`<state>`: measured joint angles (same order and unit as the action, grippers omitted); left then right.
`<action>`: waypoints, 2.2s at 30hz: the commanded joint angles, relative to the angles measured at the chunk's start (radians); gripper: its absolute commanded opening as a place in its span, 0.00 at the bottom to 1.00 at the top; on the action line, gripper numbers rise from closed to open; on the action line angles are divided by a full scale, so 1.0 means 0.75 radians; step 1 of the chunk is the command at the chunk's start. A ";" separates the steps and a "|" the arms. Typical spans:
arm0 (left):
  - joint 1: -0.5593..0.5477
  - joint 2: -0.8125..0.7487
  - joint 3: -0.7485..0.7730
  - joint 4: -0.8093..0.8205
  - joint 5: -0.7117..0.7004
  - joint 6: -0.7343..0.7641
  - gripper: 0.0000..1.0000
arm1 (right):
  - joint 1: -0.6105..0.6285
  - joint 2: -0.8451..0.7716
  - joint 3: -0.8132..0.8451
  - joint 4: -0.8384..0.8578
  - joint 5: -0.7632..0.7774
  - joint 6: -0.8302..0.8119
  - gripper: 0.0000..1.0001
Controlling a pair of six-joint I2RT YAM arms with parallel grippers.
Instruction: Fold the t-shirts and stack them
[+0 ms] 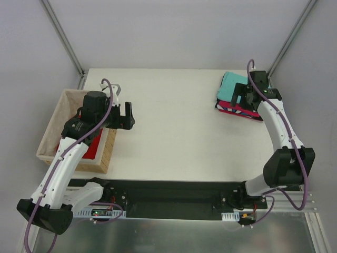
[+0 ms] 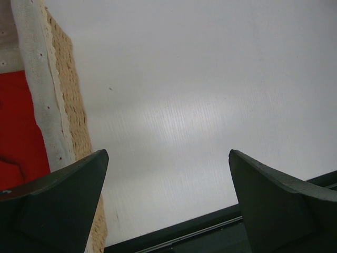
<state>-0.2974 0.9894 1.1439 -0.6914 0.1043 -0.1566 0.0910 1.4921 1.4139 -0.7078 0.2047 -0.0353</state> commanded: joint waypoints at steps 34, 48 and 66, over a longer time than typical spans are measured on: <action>-0.051 -0.078 -0.091 0.075 0.141 -0.039 0.99 | -0.365 0.608 0.477 -0.065 0.312 0.170 0.97; -0.103 -0.116 -0.100 0.069 0.086 -0.022 0.99 | -0.424 0.610 0.299 -0.048 0.373 0.160 0.97; -0.103 -0.059 -0.079 0.057 0.025 -0.008 0.99 | -0.436 0.876 0.459 -0.034 0.361 0.151 0.97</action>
<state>-0.3672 0.9352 1.0740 -0.6621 0.1505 -0.1738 -0.2268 2.1071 1.6978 -0.7322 0.4633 0.0849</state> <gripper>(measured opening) 0.992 0.966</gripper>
